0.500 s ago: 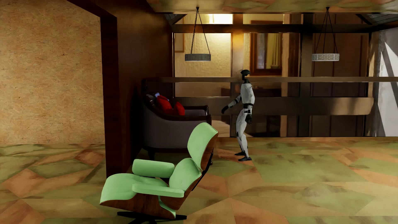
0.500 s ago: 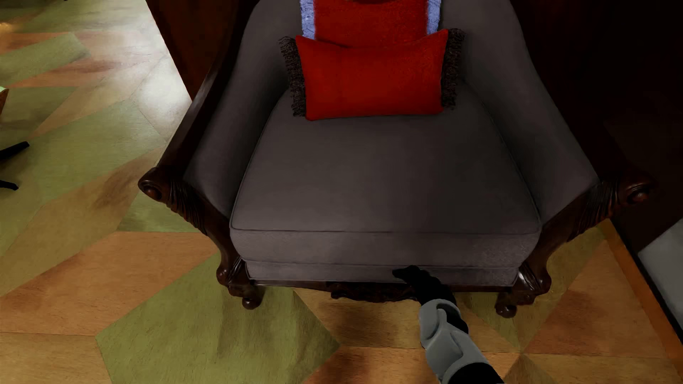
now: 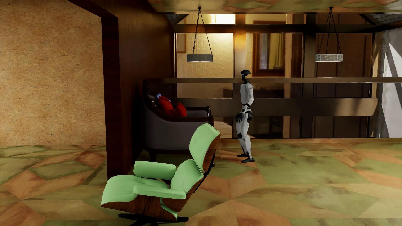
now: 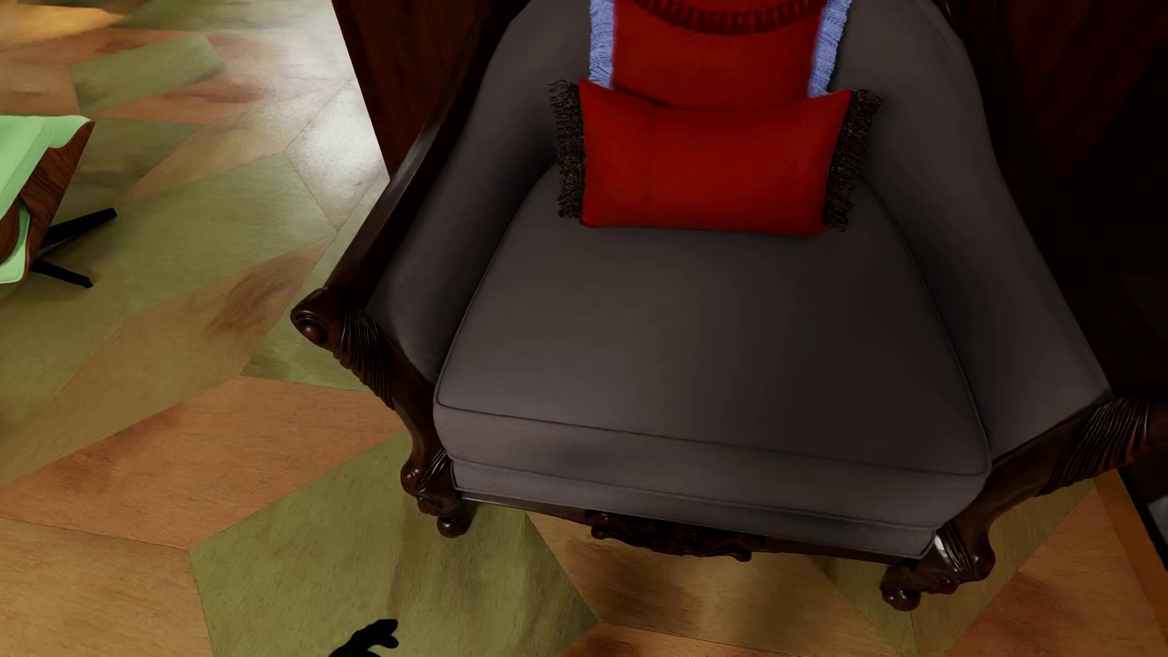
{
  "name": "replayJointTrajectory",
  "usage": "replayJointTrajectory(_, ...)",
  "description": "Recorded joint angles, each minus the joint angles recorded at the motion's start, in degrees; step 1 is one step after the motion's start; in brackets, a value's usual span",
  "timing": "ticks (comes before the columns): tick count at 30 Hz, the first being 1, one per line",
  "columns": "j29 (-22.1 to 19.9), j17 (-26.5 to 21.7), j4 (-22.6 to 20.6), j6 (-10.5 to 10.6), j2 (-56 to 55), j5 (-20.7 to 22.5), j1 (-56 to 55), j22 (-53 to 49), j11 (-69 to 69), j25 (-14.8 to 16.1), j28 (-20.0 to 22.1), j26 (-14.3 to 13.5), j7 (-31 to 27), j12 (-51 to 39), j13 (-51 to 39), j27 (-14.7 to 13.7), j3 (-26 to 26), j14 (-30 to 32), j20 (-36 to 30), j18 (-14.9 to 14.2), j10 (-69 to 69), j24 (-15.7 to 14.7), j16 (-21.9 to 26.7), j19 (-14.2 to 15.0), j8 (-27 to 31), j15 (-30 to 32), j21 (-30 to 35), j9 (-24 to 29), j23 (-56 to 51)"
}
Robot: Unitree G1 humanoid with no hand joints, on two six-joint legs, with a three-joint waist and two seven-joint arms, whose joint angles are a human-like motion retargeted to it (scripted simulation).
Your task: Head to the dark armchair
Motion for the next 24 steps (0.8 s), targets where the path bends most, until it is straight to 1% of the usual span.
replayJointTrajectory(2,-1.53,-0.44,0.38,-0.35,-0.22,0.25,0.48,4.8,0.27,-0.08,-0.63,3.24,1.22,0.89,-0.26,0.25,-0.34,-0.58,2.46,0.12,0.4,-0.06,-0.61,0.12,1.24,-0.05,-1.03,0.24,-1.34)
replayJointTrajectory(4,-1.67,-1.14,1.1,-0.54,-0.64,0.86,0.94,9.7,0.47,-1.36,-0.91,7.03,2.94,1.51,-3.27,1.12,-0.38,-1.26,5.89,0.26,0.97,-0.52,-1.17,0.19,3.02,0.01,-0.56,0.46,-1.91)
replayJointTrajectory(5,-1.63,-1.84,1.56,-0.58,-0.88,1.28,1.12,11.96,0.54,-1.84,-1.0,8.46,3.85,1.77,-5.07,0.8,-0.31,-1.61,6.89,0.29,1.32,-0.35,-1.53,0.2,3.98,0.06,-0.64,0.56,-2.37)
replayJointTrajectory(6,-1.94,-2.36,2.03,-0.6,-1.15,1.7,1.22,13.3,0.61,-2.34,-1.6,9.28,4.72,2.41,-7.36,0.36,-0.17,-1.95,7.92,0.3,1.69,-0.32,-1.52,0.21,4.89,0.11,-0.46,0.64,-2.6)
replayJointTrajectory(7,-2.54,-2.75,2.45,-0.59,-1.44,2.09,1.24,13.77,0.66,-2.68,-2.24,9.21,5.48,2.98,-9.57,-0.19,-0.01,-2.21,8.74,0.3,1.99,-0.4,-1.65,0.22,5.68,0.18,-0.38,0.73,-3.18)
replayJointTrajectory(9,-4.69,-3.43,3.11,-0.53,-1.98,2.72,1.16,13.08,0.73,-3.59,-2.86,7.64,6.58,4.11,-13.28,-1.77,0.42,-2.5,9.09,0.31,2.41,0.46,-1.74,0.21,6.84,0.35,-0.05,0.88,-5.27)
replayJointTrajectory(11,-7.0,-3.73,3.41,-0.51,-2.39,3.01,0.85,11.22,0.75,-3.69,-2.28,6.38,6.96,4.34,-15.84,-3.24,0.92,-2.51,9.87,0.35,2.58,0.68,-1.96,0.2,7.25,0.5,-0.26,1.02,-7.83)
replayJointTrajectory(13,-8.1,-3.87,3.39,-0.55,-2.7,2.99,0.19,9.07,0.74,-3.26,-1.92,4.92,6.59,3.81,-17.46,-4.38,1.29,-2.35,9.91,0.4,2.75,1.1,-1.75,0.13,6.95,0.6,-0.22,1.15,-10.16)
replayJointTrajectory(15,-8.18,-4.2,3.08,-0.64,-2.89,2.69,-0.6,6.7,0.65,-3.6,-1.48,3.96,5.65,2.88,-18.56,-4.95,1.51,-2.0,9.55,0.42,2.73,1.65,-1.3,0.08,6.04,0.68,0.88,1.28,-11.15)
replayJointTrajectory(19,-7.44,-3.98,2.01,-0.89,-3.05,1.64,-3.01,1.26,0.53,-3.77,-0.44,1.0,2.11,1.24,-18.87,-4.64,1.76,-1.2,8.29,0.22,3.22,1.88,-0.22,-0.08,2.57,0.58,3.66,1.7,-9.53)
replayJointTrajectory(23,-4.93,-3.73,-0.34,-1.16,-3.1,-0.41,-6.76,-2.38,0.75,-3.99,1.11,0.28,-4.03,-0.47,-15.99,-3.8,2.02,-0.04,5.61,-0.53,3.88,1.09,0.05,-0.17,-3.74,0.0,8.25,2.15,-6.02)
replayJointTrajectory(24,-4.26,-3.76,-1.31,-1.26,-2.91,-1.15,-7.84,-2.82,0.76,-3.87,0.81,-0.49,-6.2,-0.21,-14.98,-3.74,2.06,0.3,5.26,-0.93,3.92,0.76,0.57,-0.18,-6.05,-0.26,9.63,2.25,-4.89)
